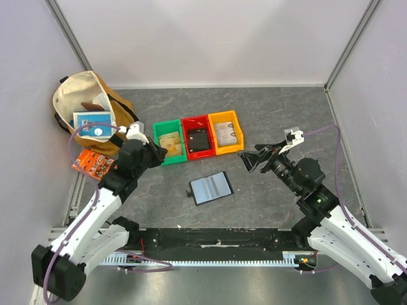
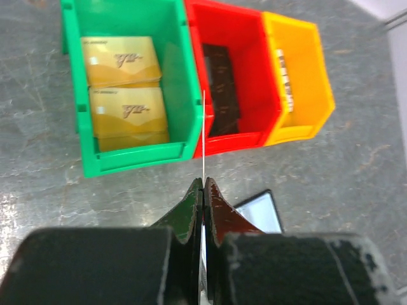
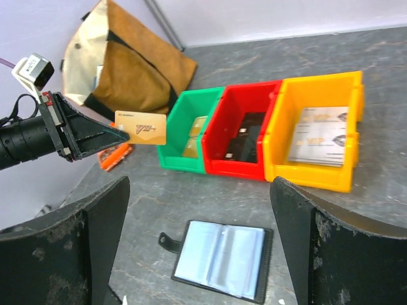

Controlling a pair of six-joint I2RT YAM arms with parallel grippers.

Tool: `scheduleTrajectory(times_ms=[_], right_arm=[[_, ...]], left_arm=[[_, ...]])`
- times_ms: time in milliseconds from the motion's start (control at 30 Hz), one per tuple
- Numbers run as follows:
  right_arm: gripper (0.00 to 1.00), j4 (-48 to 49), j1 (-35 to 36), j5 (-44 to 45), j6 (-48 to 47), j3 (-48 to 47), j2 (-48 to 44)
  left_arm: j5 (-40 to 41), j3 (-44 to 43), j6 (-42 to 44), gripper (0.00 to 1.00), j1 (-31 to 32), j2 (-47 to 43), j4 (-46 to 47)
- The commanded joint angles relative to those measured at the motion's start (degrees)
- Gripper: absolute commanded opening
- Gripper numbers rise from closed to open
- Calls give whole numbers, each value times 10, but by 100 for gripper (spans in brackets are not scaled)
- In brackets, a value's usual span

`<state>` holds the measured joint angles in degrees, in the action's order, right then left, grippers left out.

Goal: Take the credit cards out of the card holder
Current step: Place the credit card in the storage box.

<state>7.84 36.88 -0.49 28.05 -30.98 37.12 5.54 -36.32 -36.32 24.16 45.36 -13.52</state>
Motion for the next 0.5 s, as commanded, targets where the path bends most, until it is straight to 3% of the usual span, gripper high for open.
scheduleTrajectory(times_ms=[0, 200, 467], right_arm=[[98, -62, 0, 66, -37, -9, -23], [98, -77, 0, 95, -38, 11, -38], [98, -93, 0, 42, -51, 23, -58]], left_arm=[[-53, -38, 35, 2, -52, 71, 17], [-72, -125, 70, 2, -74, 193, 2], [-72, -173, 63, 2, -87, 311, 2]])
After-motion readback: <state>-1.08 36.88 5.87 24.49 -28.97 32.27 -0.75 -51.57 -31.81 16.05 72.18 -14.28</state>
